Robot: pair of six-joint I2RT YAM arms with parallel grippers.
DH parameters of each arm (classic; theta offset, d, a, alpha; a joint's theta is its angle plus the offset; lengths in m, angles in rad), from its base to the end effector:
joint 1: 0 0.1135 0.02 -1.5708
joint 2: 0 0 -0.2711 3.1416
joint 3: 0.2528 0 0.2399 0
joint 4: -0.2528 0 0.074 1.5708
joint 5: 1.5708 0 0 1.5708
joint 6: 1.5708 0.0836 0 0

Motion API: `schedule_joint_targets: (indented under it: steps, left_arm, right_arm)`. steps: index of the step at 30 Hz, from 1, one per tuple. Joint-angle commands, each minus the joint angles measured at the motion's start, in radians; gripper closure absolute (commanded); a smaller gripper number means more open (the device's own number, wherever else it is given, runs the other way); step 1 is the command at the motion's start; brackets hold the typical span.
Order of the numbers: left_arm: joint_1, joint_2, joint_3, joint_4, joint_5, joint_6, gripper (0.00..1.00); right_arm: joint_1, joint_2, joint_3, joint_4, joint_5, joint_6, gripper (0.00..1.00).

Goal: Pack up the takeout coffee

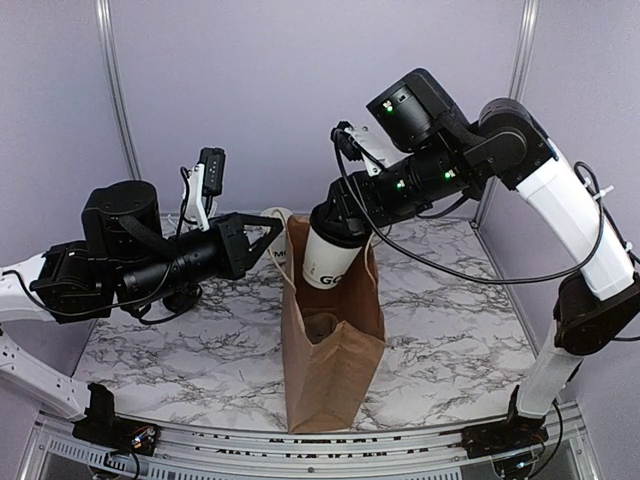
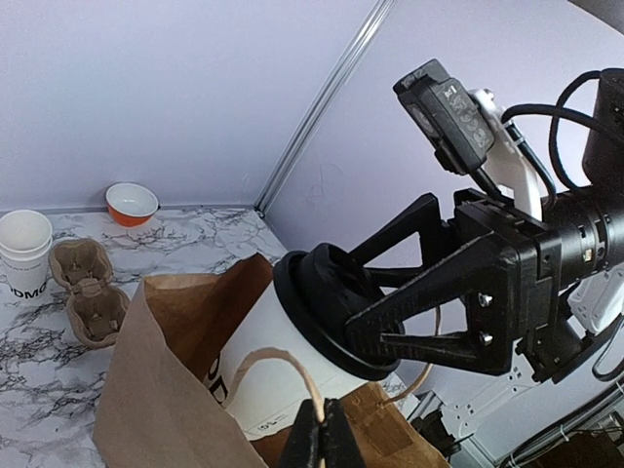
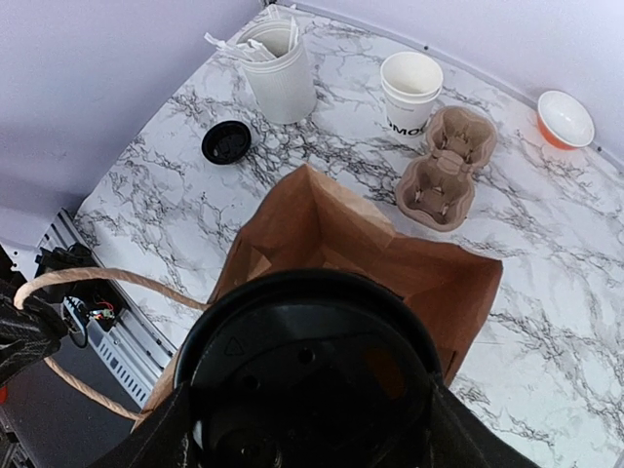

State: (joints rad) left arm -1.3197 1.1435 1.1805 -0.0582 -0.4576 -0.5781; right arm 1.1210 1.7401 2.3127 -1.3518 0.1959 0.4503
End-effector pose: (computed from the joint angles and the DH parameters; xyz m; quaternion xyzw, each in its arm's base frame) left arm 0.1070 -0.2684 0.4256 0.1043 0.7061 -0.4594 0.5287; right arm 0.1622 0.2986 0.4474 -0.2666 0.8795 0.2076 0.3351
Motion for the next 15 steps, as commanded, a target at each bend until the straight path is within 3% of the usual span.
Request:
schedule_joint_targets:
  steps: [1,7,15]
  left_arm:
    - [-0.004,-0.019,-0.016,0.088,-0.054,0.006,1.00]
    - [0.002,-0.002,-0.014,0.152,-0.209,-0.051,1.00]
    - [0.034,0.091,0.031,0.334,-0.284,-0.124,1.00]
  right_arm:
    - [-0.034,0.005,0.043,0.020,-0.032,-0.027,0.49]
    - [-0.078,0.027,0.107,0.090,-0.050,-0.066,0.49]
    - [-0.097,0.043,0.114,0.154,-0.058,-0.083,0.49]
